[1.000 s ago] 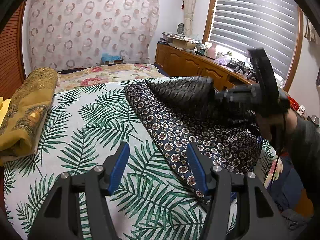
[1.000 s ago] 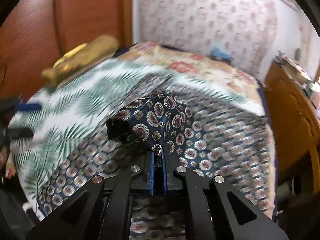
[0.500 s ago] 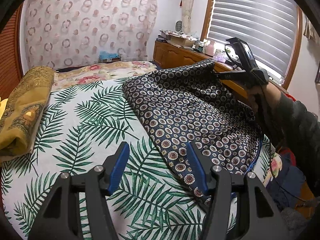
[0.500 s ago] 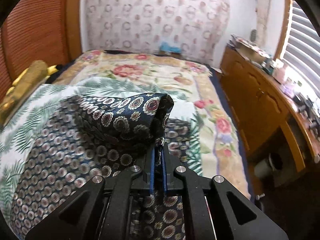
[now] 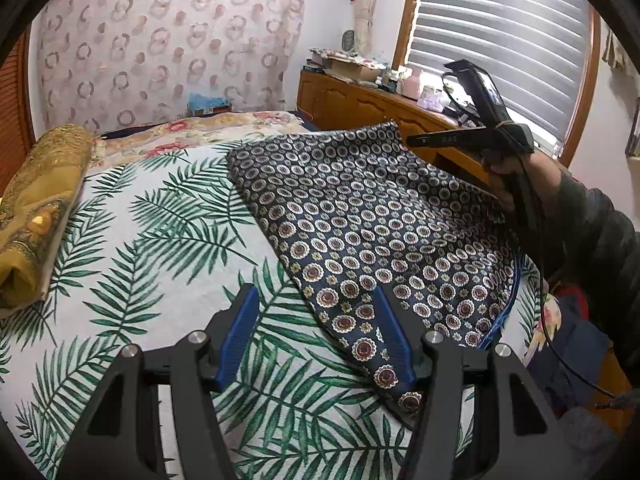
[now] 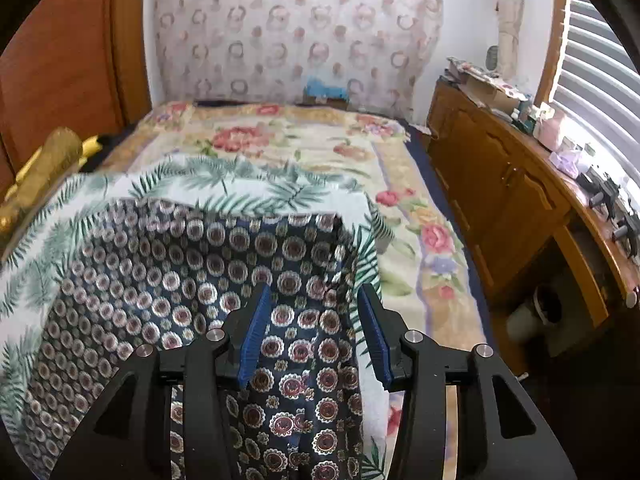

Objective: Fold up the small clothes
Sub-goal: 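Release the edge and lift the right tool away from the garment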

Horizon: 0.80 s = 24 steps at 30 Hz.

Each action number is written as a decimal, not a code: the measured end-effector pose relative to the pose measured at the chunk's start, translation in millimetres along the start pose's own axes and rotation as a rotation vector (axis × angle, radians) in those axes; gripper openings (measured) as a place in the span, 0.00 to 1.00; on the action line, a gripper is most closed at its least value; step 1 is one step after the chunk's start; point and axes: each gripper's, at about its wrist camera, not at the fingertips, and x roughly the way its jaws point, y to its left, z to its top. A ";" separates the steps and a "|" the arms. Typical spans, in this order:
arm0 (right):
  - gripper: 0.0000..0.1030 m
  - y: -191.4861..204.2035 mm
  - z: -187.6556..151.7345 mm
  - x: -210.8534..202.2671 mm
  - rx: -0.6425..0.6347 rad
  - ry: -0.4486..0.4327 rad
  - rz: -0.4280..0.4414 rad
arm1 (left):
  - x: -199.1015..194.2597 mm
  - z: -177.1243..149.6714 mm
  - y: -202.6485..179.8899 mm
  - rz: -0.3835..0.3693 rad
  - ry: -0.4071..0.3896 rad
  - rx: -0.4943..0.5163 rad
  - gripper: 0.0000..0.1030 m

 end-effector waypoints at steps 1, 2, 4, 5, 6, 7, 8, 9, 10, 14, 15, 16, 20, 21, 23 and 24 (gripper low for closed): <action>0.44 1.6 -1.3 2.2 -0.004 0.008 -0.001 | 2.2 -0.7 -0.4 0.001 0.007 0.001 0.57; 0.44 2.9 -2.2 5.9 -0.007 0.018 -0.001 | 4.3 -1.0 -0.8 0.001 0.013 0.001 0.57; 0.44 1.6 0.6 10.4 0.000 0.021 -0.001 | 9.1 -2.7 -0.5 0.004 0.028 0.000 0.57; 0.44 -0.2 3.6 11.6 0.006 0.019 0.000 | 10.8 -3.3 0.0 0.007 0.034 -0.003 0.57; 0.44 -1.8 9.2 12.5 0.014 0.012 0.003 | 11.8 -3.9 0.8 0.009 0.037 -0.006 0.57; 0.44 -3.0 11.7 13.3 0.021 0.005 0.006 | 13.0 -4.5 1.8 0.009 0.039 -0.012 0.57; 0.44 -4.8 17.0 13.1 0.034 -0.006 0.009 | 14.0 -4.9 2.5 0.009 0.041 -0.016 0.57; 0.44 -7.8 23.7 13.0 0.060 -0.026 0.011 | 14.9 -5.1 2.9 0.010 0.044 -0.017 0.57; 0.44 -9.4 28.4 13.2 0.078 -0.038 0.016 | 15.3 -5.7 3.1 0.012 0.044 -0.017 0.57; 0.45 -8.4 44.9 22.5 0.116 -0.046 0.049 | 14.9 -6.7 4.7 0.014 0.044 -0.020 0.57; 0.45 -5.3 47.7 30.0 0.110 -0.029 0.046 | 15.4 -6.6 4.7 0.015 0.044 -0.020 0.57; 0.45 -6.4 49.4 34.7 0.103 -0.013 0.038 | 15.9 -6.7 4.5 0.015 0.046 -0.020 0.57; 0.45 -5.9 44.5 66.7 0.064 0.077 -0.060 | 16.7 -8.1 4.1 0.012 0.051 -0.016 0.57; 0.44 -8.9 42.0 74.7 0.057 0.100 -0.094 | 16.9 -8.4 3.9 0.012 0.052 -0.016 0.57; 0.44 -18.5 36.3 85.7 0.060 0.136 -0.135 | 16.8 -9.3 4.1 0.010 0.053 -0.017 0.57; 0.45 -22.9 33.5 86.6 0.069 0.138 -0.135 | 17.0 -9.4 4.6 0.010 0.053 -0.017 0.57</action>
